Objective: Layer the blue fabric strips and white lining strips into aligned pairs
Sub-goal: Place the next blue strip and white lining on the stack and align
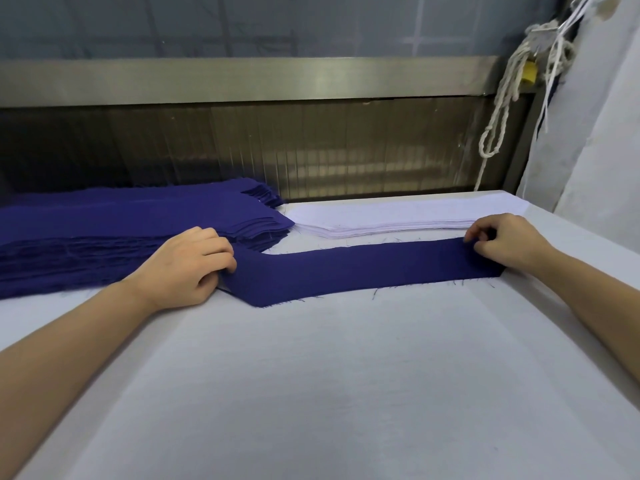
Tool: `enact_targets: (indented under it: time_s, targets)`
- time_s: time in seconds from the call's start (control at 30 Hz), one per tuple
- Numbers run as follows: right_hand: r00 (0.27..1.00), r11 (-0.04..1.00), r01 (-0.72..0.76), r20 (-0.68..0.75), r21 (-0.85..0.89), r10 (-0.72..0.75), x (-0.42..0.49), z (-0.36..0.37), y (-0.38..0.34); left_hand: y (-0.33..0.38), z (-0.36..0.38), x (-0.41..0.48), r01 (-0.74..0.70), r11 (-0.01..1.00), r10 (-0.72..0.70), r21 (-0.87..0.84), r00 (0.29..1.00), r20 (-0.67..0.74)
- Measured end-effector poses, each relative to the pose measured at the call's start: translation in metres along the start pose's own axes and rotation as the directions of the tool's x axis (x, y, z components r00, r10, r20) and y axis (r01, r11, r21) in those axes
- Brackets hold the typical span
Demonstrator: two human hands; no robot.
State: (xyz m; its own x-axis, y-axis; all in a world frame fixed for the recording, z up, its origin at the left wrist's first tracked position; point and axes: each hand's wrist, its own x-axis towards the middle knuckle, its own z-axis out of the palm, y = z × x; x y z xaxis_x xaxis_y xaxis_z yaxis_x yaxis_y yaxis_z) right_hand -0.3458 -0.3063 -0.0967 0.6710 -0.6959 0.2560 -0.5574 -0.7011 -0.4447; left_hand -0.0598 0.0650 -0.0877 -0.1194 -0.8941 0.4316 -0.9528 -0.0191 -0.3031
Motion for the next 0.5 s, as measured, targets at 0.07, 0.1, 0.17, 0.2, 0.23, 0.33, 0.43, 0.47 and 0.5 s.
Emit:
enact_targets:
  time_s: [0.07,0.1,0.17,0.2,0.23,0.33,0.43,0.47,0.5]
  targets:
    - [1.0,1.0,-0.006,-0.004,-0.024,0.006,0.0003,0.0007,0.0011,-0.0015,0.0004,-0.0011,0.016,1.0,-0.016,-0.017,1.0,-0.004]
    - [1.0,0.999,-0.004,-0.008,-0.039,0.004,0.0004,0.0013,0.0014,-0.002,0.0007,-0.0017,0.023,0.999,-0.023,-0.027,1.0,-0.006]
    - [1.0,0.998,-0.001,-0.014,-0.067,0.0,0.0002,0.0026,0.002,-0.0022,0.0008,-0.0023,0.03,0.998,-0.03,-0.048,1.0,-0.009]
    - [1.0,0.997,-0.002,-0.019,-0.079,0.001,0.0001,0.0027,0.0022,-0.0021,0.0004,-0.0024,0.031,0.998,-0.032,-0.055,0.999,-0.006]
    - [1.0,0.996,-0.002,-0.025,-0.092,0.0,0.0,0.0026,0.0023,-0.0019,-0.0004,-0.0021,0.032,0.998,-0.032,-0.059,0.999,-0.001]
    - [0.999,0.992,0.005,-0.046,-0.124,-0.011,-0.0003,0.0024,0.002,-0.0021,-0.0026,-0.0011,0.029,0.998,-0.028,-0.052,0.999,0.024]
    - [0.998,0.988,0.005,-0.062,-0.154,-0.015,-0.0007,0.0041,0.0005,-0.0019,-0.0025,-0.0008,0.027,0.999,-0.026,-0.046,0.999,0.03]
    - [0.998,0.986,0.005,-0.062,-0.166,-0.016,-0.0007,0.0047,0.0003,-0.0021,-0.0026,-0.0015,0.028,0.998,-0.026,-0.055,0.999,0.037]
    - [0.998,0.985,0.005,-0.064,-0.175,-0.016,-0.0003,0.0054,0.0002,-0.0024,-0.0028,-0.0025,0.033,0.997,-0.03,-0.074,0.998,0.05]
